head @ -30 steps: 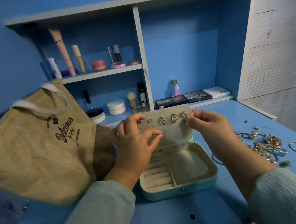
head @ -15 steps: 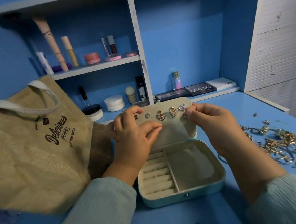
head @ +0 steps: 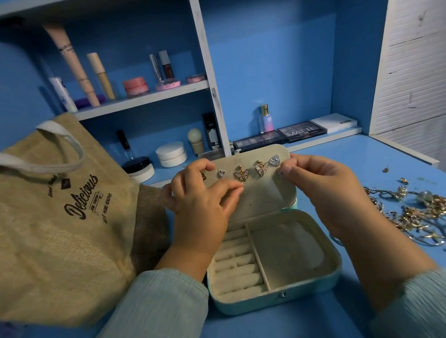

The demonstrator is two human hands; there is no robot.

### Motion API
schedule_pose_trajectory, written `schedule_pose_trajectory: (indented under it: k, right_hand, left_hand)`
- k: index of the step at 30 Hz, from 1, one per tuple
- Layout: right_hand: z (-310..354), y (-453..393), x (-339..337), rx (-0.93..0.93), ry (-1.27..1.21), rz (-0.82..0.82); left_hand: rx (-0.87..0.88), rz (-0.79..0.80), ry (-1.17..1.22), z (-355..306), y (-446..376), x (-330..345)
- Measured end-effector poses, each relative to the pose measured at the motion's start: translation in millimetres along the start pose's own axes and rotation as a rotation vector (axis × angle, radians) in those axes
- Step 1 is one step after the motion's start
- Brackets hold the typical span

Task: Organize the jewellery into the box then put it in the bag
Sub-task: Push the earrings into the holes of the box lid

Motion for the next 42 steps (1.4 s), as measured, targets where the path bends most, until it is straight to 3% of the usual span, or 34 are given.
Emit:
schedule_pose_trajectory:
  k: [27,42]
  right_hand:
    - [0.4,4.6,0.1,-0.041,0.009,0.034]
    - [1.4,5.1,-0.1,-0.053,0.054,0.042]
  left_hand:
    - [-0.057,-0.071,-0.041,-3.8,-2.9,5.7]
    - [0.077,-0.152,-0.176,-2.4,-8.8,2.8]
Point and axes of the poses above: each hand's wrist, its own y-axis away from the middle knuckle, its own x-axis out of the palm, z = x × y, the point moved 1 cm from there along -y, towards the middle knuckle, and after that the axes turned 12 degrees about -x, right-handed, at the moved point
